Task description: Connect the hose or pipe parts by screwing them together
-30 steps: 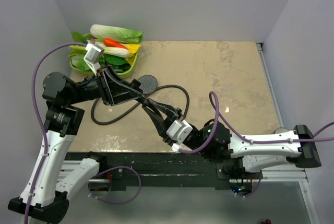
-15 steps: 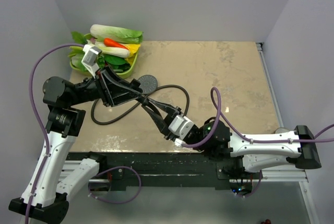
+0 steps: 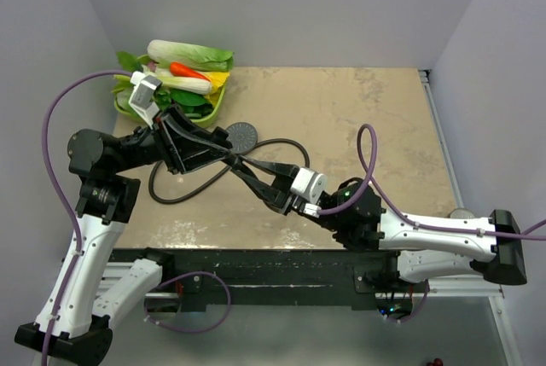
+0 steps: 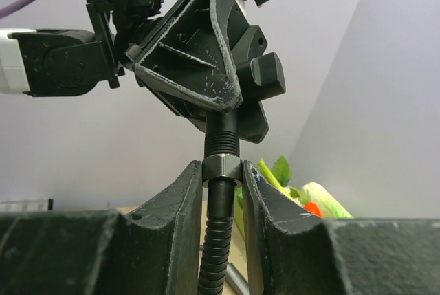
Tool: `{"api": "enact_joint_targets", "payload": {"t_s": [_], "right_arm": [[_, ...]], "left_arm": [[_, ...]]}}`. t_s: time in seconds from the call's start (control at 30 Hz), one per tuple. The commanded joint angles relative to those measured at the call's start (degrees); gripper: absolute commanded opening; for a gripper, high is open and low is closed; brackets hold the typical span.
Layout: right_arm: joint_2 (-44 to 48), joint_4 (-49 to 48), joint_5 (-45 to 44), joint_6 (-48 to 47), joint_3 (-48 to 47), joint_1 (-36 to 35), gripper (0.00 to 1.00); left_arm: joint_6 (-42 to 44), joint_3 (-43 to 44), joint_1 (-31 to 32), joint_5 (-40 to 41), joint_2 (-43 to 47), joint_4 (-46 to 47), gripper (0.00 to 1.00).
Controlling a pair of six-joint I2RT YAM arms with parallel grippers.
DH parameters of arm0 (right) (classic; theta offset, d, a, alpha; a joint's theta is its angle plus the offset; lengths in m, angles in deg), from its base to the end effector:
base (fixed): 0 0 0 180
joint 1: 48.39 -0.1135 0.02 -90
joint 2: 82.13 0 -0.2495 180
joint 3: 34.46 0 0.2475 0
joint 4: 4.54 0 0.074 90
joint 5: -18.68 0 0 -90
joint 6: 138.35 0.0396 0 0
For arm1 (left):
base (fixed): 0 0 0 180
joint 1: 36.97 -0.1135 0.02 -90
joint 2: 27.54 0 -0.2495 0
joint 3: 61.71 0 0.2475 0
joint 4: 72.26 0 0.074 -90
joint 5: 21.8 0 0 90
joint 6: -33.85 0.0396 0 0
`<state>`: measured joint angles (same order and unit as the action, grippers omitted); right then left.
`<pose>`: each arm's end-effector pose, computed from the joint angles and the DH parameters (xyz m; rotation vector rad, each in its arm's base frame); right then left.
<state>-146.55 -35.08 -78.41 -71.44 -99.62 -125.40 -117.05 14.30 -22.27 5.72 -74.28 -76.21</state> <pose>0.0624 0.2489 0.4006 -0.7334 0.7657 0.7912 0.1346 -0.0716 0.4557 0.5655 1.4987 -1.6740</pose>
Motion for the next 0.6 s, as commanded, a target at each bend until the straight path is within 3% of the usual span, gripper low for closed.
{"api": "enact_joint_targets", "payload": {"t_s": [0.0, 0.33, 0.57], "right_arm": [[0.7, -9.04, 4.45, 5.07, -4.85, 2.04, 0.0], [0.18, -12.29, 5.51, 15.88, -3.45, 5.64, 0.0], [-0.53, -14.13, 12.97, 26.94, -4.5, 10.82, 0.0]], "left_arm": [[-1.06, -1.42, 2.0, -9.24, 0.33, -1.83, 0.0], [3.42, -1.51, 2.09, -9.5, -0.1, -3.41, 0.0], [3.95, -1.51, 2.09, -11.08, -0.1, -2.88, 0.0]]}}
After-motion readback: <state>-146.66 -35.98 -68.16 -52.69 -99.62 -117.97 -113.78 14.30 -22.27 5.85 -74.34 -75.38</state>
